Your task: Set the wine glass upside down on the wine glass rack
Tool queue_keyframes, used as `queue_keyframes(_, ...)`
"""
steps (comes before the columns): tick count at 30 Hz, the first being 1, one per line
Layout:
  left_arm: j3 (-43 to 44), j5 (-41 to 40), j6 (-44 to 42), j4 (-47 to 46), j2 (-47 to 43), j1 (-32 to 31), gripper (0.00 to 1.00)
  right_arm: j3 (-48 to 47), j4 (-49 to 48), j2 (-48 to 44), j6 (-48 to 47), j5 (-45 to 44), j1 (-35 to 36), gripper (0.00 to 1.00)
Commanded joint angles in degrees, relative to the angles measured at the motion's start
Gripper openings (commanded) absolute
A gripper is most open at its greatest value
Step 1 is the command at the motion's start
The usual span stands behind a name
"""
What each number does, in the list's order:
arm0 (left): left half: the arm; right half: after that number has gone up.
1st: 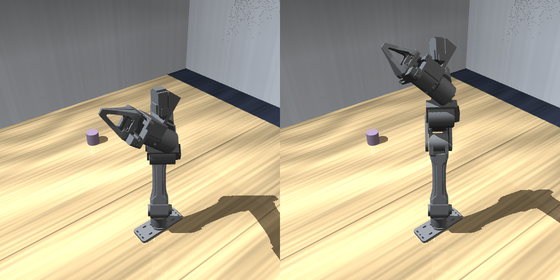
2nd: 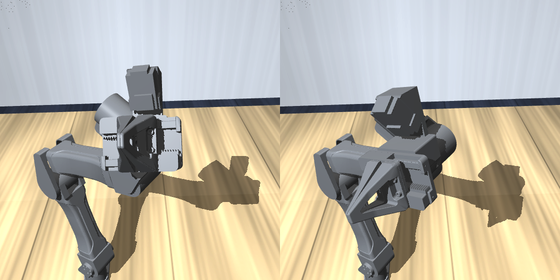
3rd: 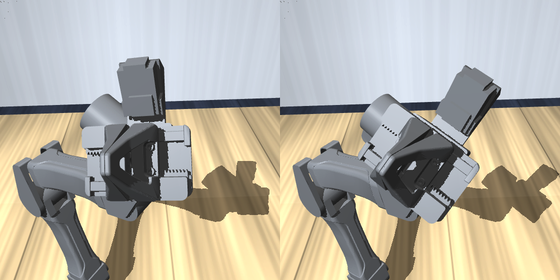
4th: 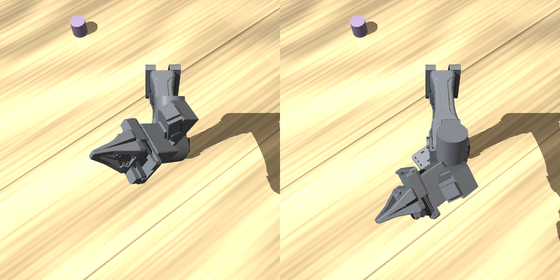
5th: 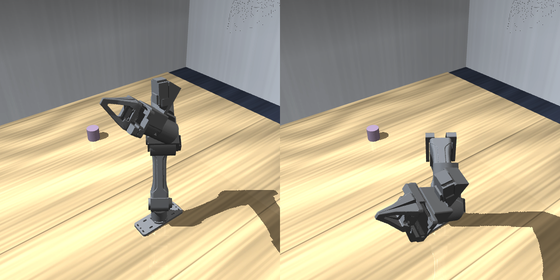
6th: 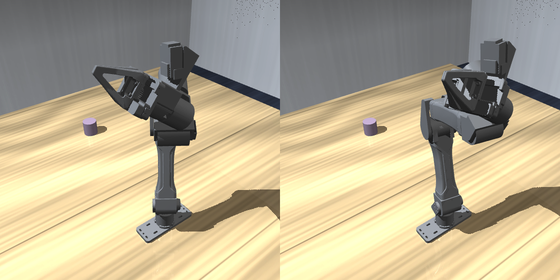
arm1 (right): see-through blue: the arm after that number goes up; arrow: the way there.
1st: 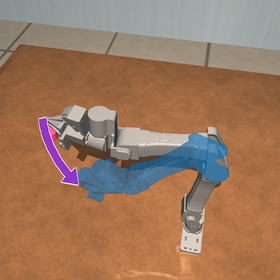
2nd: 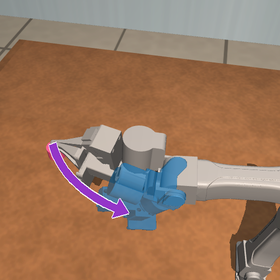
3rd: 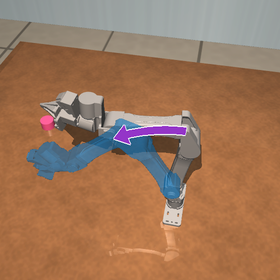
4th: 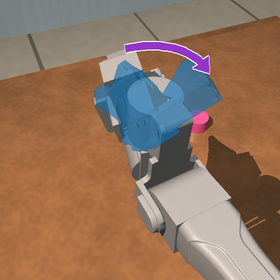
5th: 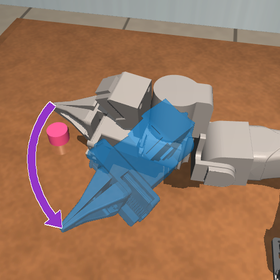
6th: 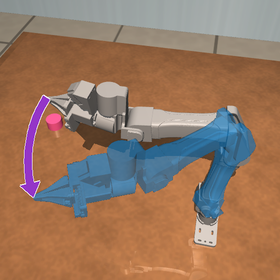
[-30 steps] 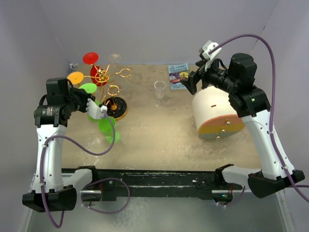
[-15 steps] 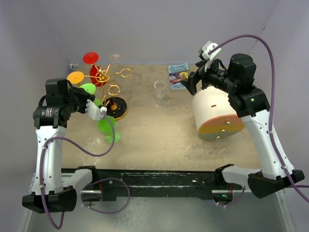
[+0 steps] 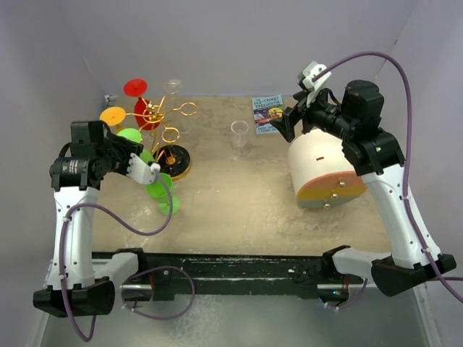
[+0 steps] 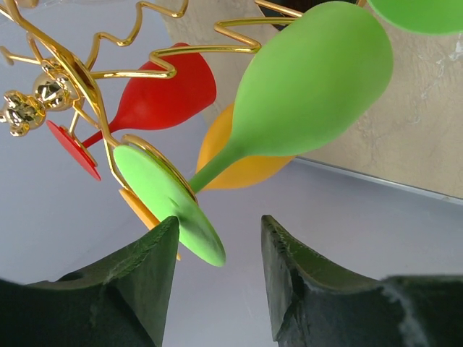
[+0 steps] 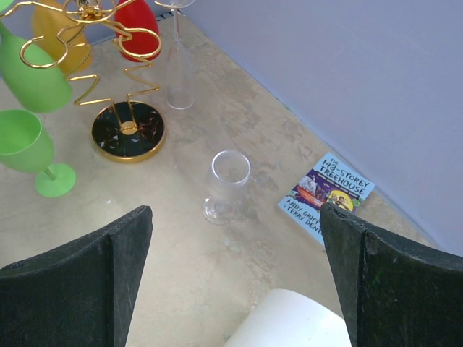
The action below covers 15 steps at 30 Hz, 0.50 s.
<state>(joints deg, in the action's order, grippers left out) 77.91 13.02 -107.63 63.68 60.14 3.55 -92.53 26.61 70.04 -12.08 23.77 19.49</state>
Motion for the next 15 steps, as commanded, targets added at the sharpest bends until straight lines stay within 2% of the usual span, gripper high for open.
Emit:
queue_keyframes(1,3.1,-0.2,0.7,2.4,-0.3,-0.3,0.53,-0.1,-2.8,-1.2,-0.8,1.3,-0.2,1.0)
queue_keyframes(6,5.6,0.3,2.8,2.2,-0.8,-0.3,0.56,-0.2,-2.7,-1.0,-0.8,1.4,-0.2,1.0)
queue_keyframes(15,10.5,8.7,16.4,-0.4,-1.6,-0.3,0.58,-0.1,-2.5,-1.2,-1.1,1.5,-0.2,1.0)
